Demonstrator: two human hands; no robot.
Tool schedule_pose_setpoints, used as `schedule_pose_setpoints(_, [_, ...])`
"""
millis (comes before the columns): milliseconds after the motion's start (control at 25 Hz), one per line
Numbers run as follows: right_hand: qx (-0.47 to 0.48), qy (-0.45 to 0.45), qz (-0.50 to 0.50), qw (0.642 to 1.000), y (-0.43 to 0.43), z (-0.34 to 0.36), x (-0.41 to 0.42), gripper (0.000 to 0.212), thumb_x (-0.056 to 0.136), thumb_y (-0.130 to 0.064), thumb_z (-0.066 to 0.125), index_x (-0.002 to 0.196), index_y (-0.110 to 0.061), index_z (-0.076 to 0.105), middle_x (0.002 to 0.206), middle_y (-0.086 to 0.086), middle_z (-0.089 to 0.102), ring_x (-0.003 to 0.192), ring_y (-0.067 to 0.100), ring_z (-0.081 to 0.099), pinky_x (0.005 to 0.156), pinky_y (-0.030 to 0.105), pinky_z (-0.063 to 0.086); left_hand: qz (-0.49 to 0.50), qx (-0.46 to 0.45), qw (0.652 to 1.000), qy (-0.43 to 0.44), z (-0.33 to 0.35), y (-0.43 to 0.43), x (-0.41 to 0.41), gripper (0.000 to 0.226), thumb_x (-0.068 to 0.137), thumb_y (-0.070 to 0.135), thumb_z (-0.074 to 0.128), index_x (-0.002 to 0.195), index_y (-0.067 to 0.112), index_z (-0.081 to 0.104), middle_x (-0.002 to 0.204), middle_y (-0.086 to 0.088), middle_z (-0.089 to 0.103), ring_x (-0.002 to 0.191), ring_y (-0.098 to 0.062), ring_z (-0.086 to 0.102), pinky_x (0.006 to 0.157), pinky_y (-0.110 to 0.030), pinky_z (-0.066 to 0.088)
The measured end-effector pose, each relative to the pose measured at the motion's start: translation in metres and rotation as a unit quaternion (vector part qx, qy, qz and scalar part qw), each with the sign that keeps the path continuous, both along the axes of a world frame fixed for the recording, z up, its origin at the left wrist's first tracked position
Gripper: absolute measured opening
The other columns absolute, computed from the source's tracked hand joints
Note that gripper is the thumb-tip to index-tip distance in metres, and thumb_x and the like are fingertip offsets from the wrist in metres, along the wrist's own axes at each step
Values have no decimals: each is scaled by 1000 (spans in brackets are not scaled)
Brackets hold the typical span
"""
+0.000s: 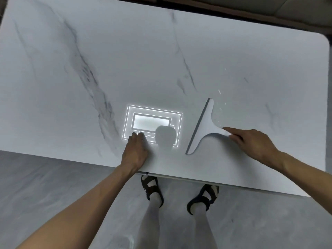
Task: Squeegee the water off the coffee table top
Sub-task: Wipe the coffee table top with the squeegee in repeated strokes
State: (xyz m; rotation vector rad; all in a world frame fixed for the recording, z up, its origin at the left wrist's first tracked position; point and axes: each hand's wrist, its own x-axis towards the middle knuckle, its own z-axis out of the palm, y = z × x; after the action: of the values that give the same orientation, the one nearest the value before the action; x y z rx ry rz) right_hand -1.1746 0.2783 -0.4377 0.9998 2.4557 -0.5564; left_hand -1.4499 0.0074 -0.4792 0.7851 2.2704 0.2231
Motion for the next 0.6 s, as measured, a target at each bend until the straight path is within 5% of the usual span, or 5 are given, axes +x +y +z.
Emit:
schedule_pose_setpoints(280, [-26, 45, 30, 998, -43, 14, -7, 40, 97, -54, 29, 137, -57, 31, 130, -11, 62, 114, 23, 60, 84, 36, 47, 172, -14, 985, -21, 8, 24, 29, 40, 96, 22, 37, 135, 19, 43, 114, -9, 65, 112, -34, 59, 82, -36, 42])
schedule_pose_setpoints(440, [-138, 48, 167, 975, -123, -14, -52, 39, 100, -45, 34, 139, -51, 36, 104, 1, 67, 95, 26, 64, 77, 37, 48, 179, -15, 984, -1, 7, 11, 35, 34, 89, 22, 39, 122, 19, 47, 104, -10, 66, 101, -37, 63, 74, -35, 42])
schedule_pose_setpoints(600, [-106, 43, 204, 972, -116, -26, -35, 39, 101, -42, 34, 140, -48, 38, 93, 1, 64, 84, 24, 63, 69, 35, 49, 116, -32, 993, 4, 3, 6, 52, 33, 86, 19, 44, 118, 16, 50, 112, -7, 61, 102, -32, 61, 75, -32, 43])
